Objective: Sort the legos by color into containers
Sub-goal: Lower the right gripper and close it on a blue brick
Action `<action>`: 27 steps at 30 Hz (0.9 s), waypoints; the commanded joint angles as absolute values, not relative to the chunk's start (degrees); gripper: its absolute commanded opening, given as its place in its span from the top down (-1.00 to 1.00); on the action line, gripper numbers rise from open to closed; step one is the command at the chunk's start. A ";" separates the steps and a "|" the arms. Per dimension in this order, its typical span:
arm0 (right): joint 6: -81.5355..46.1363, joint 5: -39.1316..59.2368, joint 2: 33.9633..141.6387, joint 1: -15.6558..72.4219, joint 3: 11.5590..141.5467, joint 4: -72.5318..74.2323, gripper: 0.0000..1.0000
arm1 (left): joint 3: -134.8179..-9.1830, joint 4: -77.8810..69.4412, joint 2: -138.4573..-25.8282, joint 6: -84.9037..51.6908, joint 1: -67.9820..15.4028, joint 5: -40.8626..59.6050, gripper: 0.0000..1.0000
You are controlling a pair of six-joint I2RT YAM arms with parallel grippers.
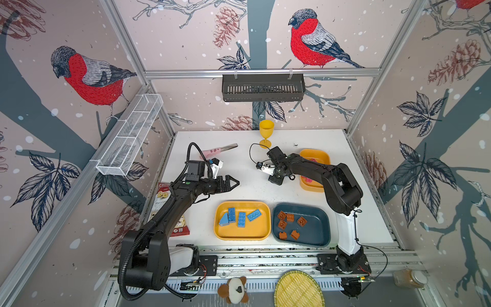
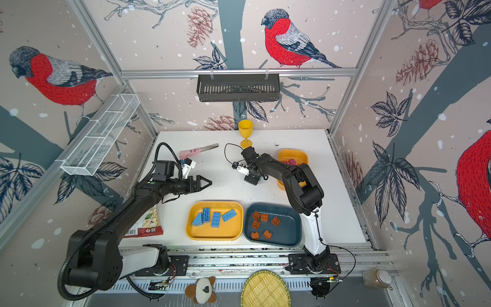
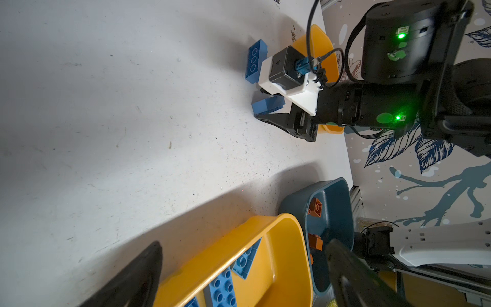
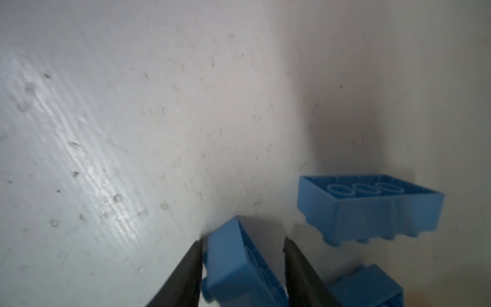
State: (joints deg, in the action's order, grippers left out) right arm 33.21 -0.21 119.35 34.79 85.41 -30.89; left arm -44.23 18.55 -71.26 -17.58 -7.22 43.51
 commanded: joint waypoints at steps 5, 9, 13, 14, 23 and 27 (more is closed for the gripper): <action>33.53 -0.74 120.17 34.03 85.52 -32.77 0.03 | -44.14 17.64 -71.51 -16.70 -7.14 44.32 -0.92; 33.24 0.39 119.75 33.47 85.24 -33.38 0.05 | -44.20 17.67 -71.67 -16.75 -7.08 44.33 -0.92; 32.68 1.18 119.27 32.80 85.21 -34.73 0.01 | -44.41 17.60 -72.30 -16.66 -7.12 44.39 -0.92; 32.63 1.36 119.11 32.62 85.12 -35.06 0.00 | -44.49 17.66 -72.42 -16.54 -7.08 44.39 -0.92; 32.23 1.16 117.82 31.38 83.87 -35.60 0.02 | -44.99 17.51 -73.40 -16.35 -7.12 44.58 -0.91; 32.34 1.33 117.25 31.11 83.06 -35.18 -0.01 | -45.00 17.57 -73.82 -16.28 -7.16 44.54 -0.91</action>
State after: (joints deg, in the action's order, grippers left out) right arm 32.93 1.17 117.82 31.18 83.42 -33.39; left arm -44.51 18.44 -73.63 -17.56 -7.22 43.53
